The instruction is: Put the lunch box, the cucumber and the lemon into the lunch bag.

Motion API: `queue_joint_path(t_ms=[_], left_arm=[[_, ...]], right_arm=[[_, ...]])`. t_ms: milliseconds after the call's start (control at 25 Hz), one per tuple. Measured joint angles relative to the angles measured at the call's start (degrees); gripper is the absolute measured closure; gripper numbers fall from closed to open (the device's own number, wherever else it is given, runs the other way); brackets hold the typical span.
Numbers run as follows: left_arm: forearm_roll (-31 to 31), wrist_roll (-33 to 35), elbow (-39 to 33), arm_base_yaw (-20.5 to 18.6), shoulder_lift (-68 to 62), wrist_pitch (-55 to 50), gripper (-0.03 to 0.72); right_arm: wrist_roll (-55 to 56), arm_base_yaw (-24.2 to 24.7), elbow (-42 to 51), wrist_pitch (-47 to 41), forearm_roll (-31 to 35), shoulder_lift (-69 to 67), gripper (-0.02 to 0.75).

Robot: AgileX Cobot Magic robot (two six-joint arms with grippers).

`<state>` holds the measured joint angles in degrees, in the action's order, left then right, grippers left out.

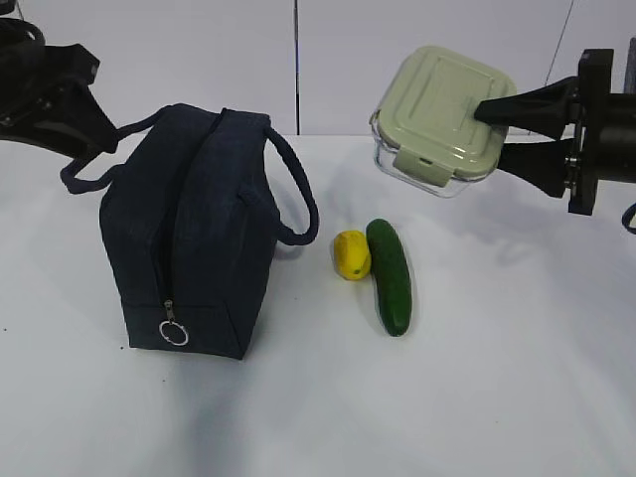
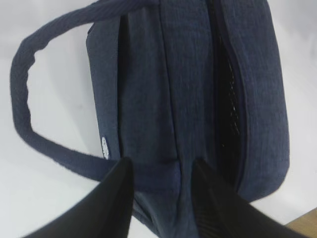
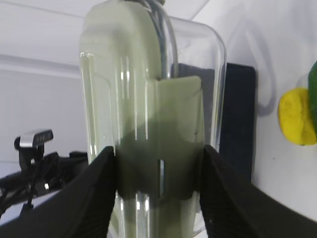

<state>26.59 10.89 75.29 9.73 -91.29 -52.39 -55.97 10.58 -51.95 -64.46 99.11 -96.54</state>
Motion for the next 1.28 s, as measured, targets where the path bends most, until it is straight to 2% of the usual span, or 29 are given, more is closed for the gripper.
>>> queue_joint_path(t_ms=[160, 440, 520, 600, 640, 720, 800, 880, 1040, 1280], left_arm=[[0.8, 0.9, 2.4, 0.0, -3.7, -0.1, 0.363], [5.7, 4.1, 4.6, 0.0, -11.1, -2.3, 0.367], [6.4, 4.7, 4.6, 0.0, -12.2, -2.3, 0.424], [7.6, 5.9, 4.6, 0.0, -12.6, -3.0, 0.535], [9.1, 7.4, 4.6, 0.0, -12.6, -3.6, 0.606], [14.4, 11.0, 4.6, 0.0, -12.6, -5.2, 0.667], [20.1, 15.2, 4.6, 0.5, -12.6, -6.2, 0.683], [23.1, 17.6, 4.6, 1.9, -12.6, -6.5, 0.685], [22.2, 18.8, 6.0, 6.4, -12.6, -5.6, 0.687], [20.6, 19.1, 12.4, 11.6, -12.6, -3.0, 0.687]], right_arm=[[0.0, -2.0, 0.0, 0.0, 0.0, 0.0, 0.342], [0.0, -3.9, 0.0, 0.0, 0.0, 0.0, 0.342], [0.0, -4.1, 0.0, 0.0, 0.0, 0.0, 0.342], [0.0, -4.1, 0.0, 0.0, 0.1, 0.0, 0.342], [0.0, -4.2, 0.0, 0.0, 0.1, 0.0, 0.342], [0.0, -4.6, -0.1, 0.0, 0.3, 0.0, 0.342], [0.1, -5.2, -0.9, 0.0, 0.3, 0.0, 0.342], [0.5, -5.9, -2.6, 0.0, 0.1, 0.0, 0.342], [1.3, -7.0, -6.6, 0.0, 0.1, 0.0, 0.342], [1.6, -8.7, -9.7, -0.3, 0.3, 0.0, 0.342]])
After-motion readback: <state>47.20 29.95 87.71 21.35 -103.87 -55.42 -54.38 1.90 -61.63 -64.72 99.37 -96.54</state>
